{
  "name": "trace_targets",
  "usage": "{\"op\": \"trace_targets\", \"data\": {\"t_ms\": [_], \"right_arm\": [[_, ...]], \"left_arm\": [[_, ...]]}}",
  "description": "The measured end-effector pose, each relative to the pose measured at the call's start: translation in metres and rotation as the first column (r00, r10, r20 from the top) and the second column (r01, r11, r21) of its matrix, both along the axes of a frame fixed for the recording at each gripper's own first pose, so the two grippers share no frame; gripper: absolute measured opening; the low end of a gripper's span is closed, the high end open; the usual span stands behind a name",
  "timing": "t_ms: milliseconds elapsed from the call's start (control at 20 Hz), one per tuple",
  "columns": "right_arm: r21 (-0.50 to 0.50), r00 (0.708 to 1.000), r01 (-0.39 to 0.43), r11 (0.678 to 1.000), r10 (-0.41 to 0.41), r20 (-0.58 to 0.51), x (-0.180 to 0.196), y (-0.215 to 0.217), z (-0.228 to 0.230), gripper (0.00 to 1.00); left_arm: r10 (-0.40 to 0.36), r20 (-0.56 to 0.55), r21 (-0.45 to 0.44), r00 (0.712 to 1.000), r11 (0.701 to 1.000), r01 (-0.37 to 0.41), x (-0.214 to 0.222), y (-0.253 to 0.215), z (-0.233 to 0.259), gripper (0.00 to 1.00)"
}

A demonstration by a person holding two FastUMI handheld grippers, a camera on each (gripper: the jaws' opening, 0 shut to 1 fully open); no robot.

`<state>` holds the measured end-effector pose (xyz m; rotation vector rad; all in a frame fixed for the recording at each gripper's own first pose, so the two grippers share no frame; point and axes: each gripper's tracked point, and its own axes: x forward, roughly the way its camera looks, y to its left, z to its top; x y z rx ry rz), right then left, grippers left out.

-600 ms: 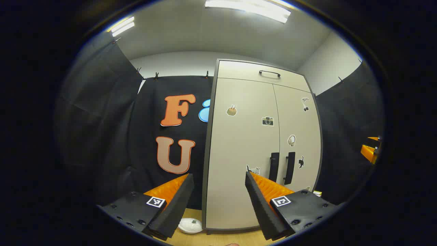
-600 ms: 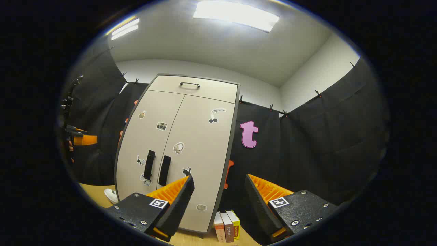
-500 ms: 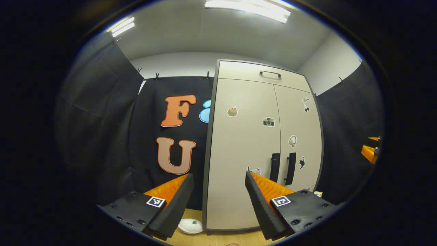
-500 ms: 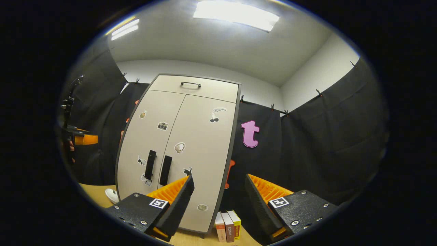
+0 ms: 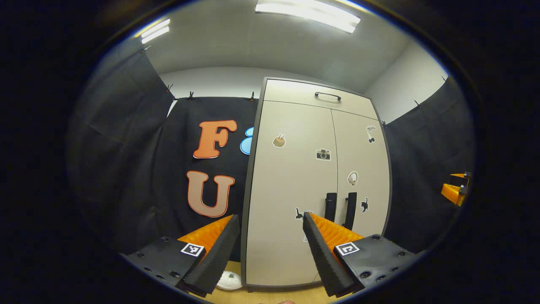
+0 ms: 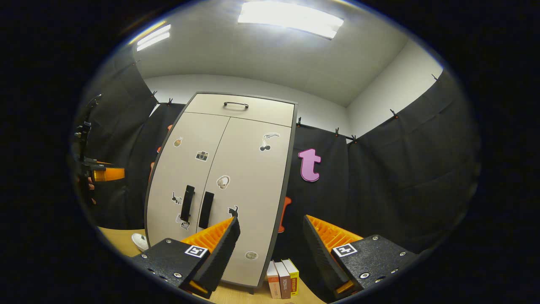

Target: Open the right door of the double-door shoe cabinet with the right hand, and open the left door with the left hand.

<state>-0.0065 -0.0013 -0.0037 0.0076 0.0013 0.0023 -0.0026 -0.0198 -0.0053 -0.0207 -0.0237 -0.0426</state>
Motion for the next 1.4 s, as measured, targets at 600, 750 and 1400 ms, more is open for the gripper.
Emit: {"op": "trace_targets", "data": {"t_ms": [600, 750, 1400], "right_arm": [[0.028, 0.999, -0.042, 0.999, 0.043, -0.030, 0.001, 0.019, -0.007, 0.92], [0.029, 0.997, -0.055, 0.998, 0.057, -0.050, 0.012, 0.027, -0.017, 0.92], [0.217, 0.953, -0.245, 0.945, 0.276, -0.128, 0.078, 0.149, -0.048, 0.92]], "left_arm": [[-0.023, 0.003, 0.014, 1.000, 1.000, 0.023, -0.008, 0.000, 0.001, 0.97], [-0.013, 0.008, 0.017, 1.000, 1.000, 0.013, -0.004, 0.007, 0.002, 0.97], [0.011, -0.007, 0.038, 1.000, 0.999, -0.011, 0.006, 0.040, -0.015, 0.97]]}}
